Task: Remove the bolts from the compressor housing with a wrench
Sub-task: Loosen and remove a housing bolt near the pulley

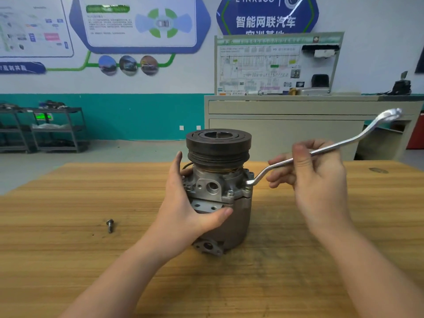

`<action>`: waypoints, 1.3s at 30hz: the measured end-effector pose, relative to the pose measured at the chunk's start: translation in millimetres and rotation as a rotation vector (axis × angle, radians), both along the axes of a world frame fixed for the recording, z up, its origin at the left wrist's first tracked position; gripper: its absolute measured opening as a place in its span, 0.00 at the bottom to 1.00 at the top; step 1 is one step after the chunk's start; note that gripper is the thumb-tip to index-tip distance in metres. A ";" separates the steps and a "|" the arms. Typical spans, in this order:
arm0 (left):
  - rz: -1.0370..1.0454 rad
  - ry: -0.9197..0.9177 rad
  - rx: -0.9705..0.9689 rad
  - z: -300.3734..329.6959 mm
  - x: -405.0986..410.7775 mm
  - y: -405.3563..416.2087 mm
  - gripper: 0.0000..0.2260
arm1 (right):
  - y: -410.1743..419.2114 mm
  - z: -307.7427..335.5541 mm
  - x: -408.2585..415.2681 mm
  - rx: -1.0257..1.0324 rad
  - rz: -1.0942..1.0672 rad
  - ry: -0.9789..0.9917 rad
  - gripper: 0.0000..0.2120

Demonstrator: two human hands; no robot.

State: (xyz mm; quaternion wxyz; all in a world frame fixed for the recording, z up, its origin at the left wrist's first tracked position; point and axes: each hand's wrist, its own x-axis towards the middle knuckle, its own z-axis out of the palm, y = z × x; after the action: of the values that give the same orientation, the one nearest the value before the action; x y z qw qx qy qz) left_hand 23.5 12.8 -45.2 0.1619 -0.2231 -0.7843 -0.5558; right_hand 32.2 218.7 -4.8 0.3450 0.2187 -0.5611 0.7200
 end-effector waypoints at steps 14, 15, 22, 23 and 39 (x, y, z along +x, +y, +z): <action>0.006 0.066 -0.026 -1.1 -4.8 -0.1 0.57 | -24.3 -24.0 16.3 0.756 -0.442 0.662 0.15; 0.005 0.067 -0.033 -1.4 -4.6 -0.2 0.57 | -28.2 -25.6 16.2 0.703 -0.474 0.657 0.18; 0.001 0.069 -0.042 -3.3 -4.3 -1.3 0.54 | -19.7 -15.2 -10.8 -0.353 -0.058 -0.226 0.12; 0.003 0.072 -0.046 -3.2 -4.6 -1.2 0.54 | -14.2 -12.5 -19.0 -0.412 0.042 -0.354 0.11; 0.026 0.059 -0.072 -1.6 -4.2 -3.1 0.53 | -15.1 -11.9 8.5 0.163 -0.154 0.285 0.04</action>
State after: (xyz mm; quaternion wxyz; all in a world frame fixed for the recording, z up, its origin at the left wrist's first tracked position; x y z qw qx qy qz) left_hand 19.3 9.8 -46.8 0.1841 -0.2347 -0.8016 -0.5182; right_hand 40.7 203.6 -16.7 0.4560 0.3022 -0.5783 0.6053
